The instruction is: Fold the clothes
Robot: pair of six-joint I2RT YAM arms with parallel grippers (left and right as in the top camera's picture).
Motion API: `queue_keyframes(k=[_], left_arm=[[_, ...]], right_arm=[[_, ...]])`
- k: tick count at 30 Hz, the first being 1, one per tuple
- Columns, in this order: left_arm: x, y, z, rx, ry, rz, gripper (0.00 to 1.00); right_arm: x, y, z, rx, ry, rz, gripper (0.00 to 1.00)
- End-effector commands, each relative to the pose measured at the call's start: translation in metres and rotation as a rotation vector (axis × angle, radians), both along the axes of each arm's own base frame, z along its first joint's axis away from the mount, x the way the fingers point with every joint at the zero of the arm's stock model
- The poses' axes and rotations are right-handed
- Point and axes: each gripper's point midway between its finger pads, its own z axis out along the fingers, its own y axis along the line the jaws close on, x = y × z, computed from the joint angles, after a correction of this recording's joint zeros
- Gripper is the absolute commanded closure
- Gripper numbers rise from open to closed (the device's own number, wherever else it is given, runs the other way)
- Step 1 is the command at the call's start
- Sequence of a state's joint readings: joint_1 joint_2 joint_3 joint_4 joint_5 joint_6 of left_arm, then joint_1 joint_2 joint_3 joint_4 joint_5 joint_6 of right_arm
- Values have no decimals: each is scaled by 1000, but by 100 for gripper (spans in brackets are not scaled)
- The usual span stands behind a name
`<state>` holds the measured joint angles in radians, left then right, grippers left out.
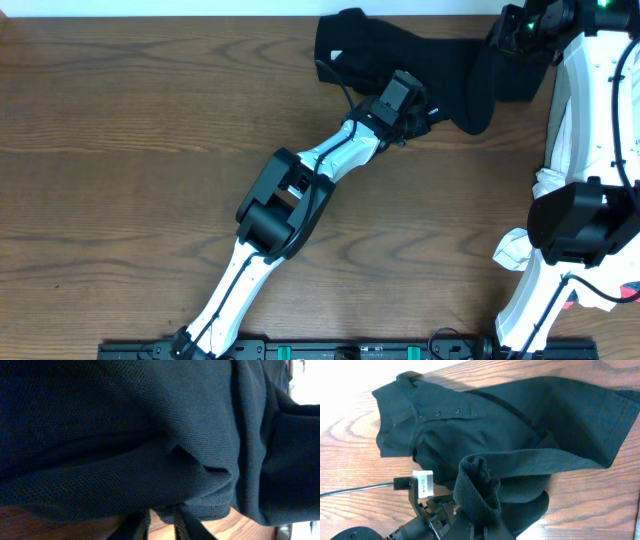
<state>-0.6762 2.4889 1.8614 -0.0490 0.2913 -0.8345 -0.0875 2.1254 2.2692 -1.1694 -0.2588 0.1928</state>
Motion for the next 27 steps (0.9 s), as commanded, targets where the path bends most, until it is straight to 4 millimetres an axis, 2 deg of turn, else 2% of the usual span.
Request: queue_keyframes(k=[1,5,8,10,17,21,27], left_arm=[[-10,8,-41,65,56,2,86],[-12,6,-41,56,63,-9,84],[-22,-3,-38,10,99,-59,61],[-29,-8,-36,-29,145,-69,54],[-44,-20,-32,-135,332,25,52],[-52,-28,-33,-154,383,68,52],[-39,-20,-39,-116,347,202,52]], right_arm=[[-3,3,19,-5,-43,19,99],[-3,3,19,-5,-41,19,99],[-3,3,19,-5,-40,19,99],[-4,3,18,-5,-37,19,99],[-5,3,18,-4,-31,19,99],[-6,4,17,-3,-26,20,99],[-9,4,16,-3,-15,20,99]])
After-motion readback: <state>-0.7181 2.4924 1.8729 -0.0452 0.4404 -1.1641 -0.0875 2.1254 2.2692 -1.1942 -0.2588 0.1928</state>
